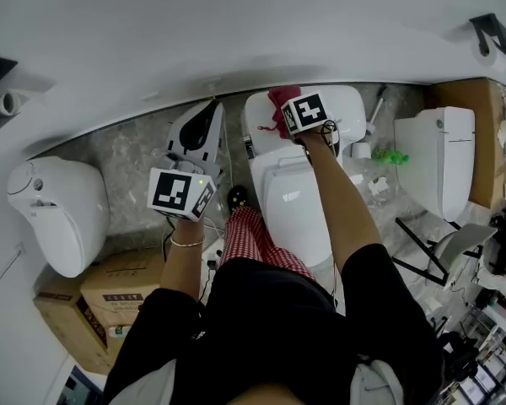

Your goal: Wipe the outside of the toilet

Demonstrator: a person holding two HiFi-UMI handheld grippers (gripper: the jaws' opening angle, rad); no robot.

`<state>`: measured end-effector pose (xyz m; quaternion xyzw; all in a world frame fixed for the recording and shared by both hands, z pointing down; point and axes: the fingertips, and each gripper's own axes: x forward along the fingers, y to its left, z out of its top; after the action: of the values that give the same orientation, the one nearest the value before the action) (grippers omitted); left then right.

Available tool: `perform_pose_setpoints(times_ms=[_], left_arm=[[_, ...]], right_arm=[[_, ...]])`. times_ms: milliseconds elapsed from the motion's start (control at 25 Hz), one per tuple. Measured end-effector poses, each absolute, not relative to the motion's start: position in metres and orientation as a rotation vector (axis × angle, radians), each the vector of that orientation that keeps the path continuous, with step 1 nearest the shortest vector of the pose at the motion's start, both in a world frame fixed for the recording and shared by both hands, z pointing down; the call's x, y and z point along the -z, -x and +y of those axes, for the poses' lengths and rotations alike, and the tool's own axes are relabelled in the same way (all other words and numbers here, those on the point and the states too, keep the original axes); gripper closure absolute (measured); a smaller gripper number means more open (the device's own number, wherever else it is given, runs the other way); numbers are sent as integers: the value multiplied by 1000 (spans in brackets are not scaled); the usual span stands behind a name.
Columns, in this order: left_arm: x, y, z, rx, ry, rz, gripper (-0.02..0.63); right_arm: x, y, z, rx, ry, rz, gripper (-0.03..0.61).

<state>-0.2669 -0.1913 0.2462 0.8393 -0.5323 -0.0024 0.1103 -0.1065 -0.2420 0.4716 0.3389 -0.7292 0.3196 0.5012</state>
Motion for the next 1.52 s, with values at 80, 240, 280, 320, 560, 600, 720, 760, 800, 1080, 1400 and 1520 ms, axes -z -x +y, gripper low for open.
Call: perform_pose_setpoints(times_ms=[80, 240, 280, 320, 560, 600, 720, 760, 800, 1080, 1400, 1520], left_arm=[[-248, 261, -192, 11, -2471, -1558, 609], [-244, 249, -195, 4, -2475, -1548, 610], [-244, 247, -196, 2, -2476, -1546, 609], [-245, 244, -196, 2, -2476, -1542, 609], [-249, 234, -200, -5, -2472, -1526, 609], [-250, 232, -201, -5, -2474, -1522, 609], [-248, 227, -205, -19, -2482, -1518, 609], [-247, 226, -206, -22, -2484, -1515, 610], [-247, 224, -208, -24, -2487, -1511, 610], [-251, 203, -216, -41, -2509, -1471, 609], [-251, 179, -221, -74, -2537, -1429, 609], [-250, 173, -221, -82, -2547, -1418, 609]], right_arm=[[-470, 97, -245, -775, -826, -1759, 492], [-469, 81, -253, -786, -833, -1754, 492], [-469, 78, -255, -784, -834, -1750, 492], [-469, 73, -258, -779, -834, -1745, 492], [-469, 48, -275, -795, -837, -1723, 492], [-469, 44, -277, -802, -842, -1721, 492], [-468, 34, -281, -816, -855, -1719, 492], [-468, 31, -282, -824, -860, -1722, 492], [-468, 29, -283, -833, -864, -1725, 492], [-469, 10, -288, -869, -888, -1742, 492], [-469, -27, -292, -881, -930, -1731, 492], [-470, -40, -291, -898, -944, -1732, 492]])
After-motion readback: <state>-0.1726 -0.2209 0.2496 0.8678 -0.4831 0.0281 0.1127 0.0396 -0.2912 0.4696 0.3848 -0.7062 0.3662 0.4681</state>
